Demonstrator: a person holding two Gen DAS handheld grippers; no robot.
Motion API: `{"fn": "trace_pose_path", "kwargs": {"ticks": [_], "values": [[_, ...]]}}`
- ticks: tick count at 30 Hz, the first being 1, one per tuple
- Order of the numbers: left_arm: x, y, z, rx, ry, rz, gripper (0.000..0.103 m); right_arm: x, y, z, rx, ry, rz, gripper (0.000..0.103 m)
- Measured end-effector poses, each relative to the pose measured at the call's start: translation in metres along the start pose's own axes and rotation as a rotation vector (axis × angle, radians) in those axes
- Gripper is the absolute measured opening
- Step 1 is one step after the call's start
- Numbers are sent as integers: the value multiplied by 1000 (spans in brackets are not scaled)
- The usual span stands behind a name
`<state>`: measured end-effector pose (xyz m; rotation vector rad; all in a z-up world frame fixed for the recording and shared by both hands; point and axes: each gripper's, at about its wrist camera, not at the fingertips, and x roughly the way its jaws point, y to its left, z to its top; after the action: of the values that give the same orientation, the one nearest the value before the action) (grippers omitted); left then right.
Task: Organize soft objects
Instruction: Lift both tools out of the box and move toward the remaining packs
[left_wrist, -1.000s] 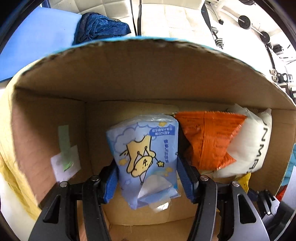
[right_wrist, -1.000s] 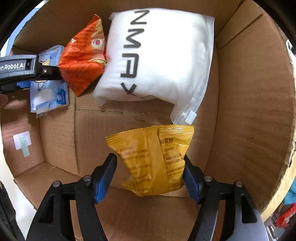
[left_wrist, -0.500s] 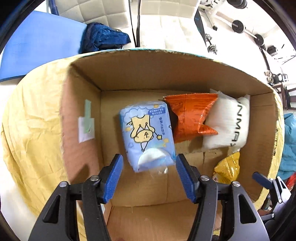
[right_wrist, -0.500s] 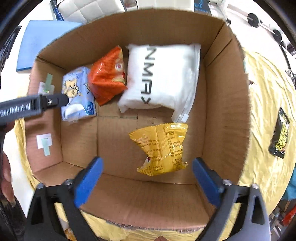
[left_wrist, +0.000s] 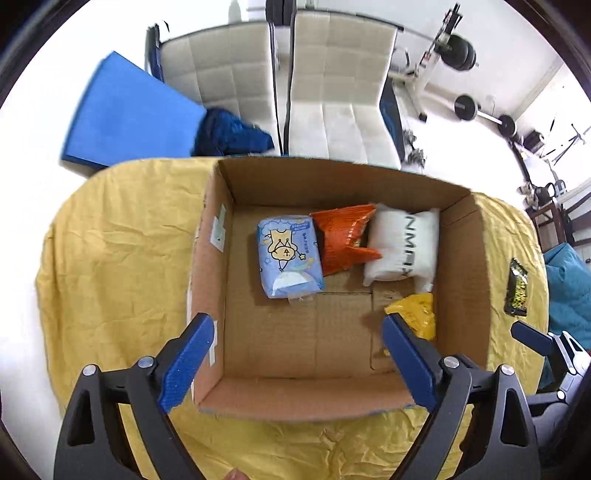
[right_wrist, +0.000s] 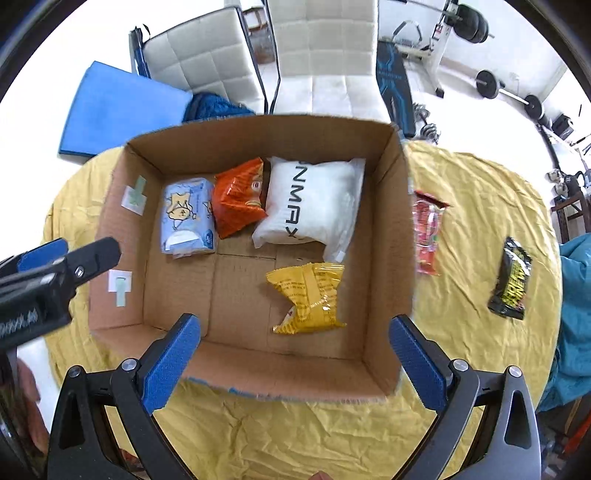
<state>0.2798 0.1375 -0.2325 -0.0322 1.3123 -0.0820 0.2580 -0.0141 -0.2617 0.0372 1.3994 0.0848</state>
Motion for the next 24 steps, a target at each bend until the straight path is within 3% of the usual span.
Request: {"fn": "trace_pose_path", "kwargs": {"ticks": [12, 24], "values": [[-85, -22, -53, 10, -127, 21, 93, -87, -18, -52, -3, -111, 22, 103], [-141, -37, -86, -4, -188, 33, 93, -149, -26, -86, -21, -177, 77, 103]]}}
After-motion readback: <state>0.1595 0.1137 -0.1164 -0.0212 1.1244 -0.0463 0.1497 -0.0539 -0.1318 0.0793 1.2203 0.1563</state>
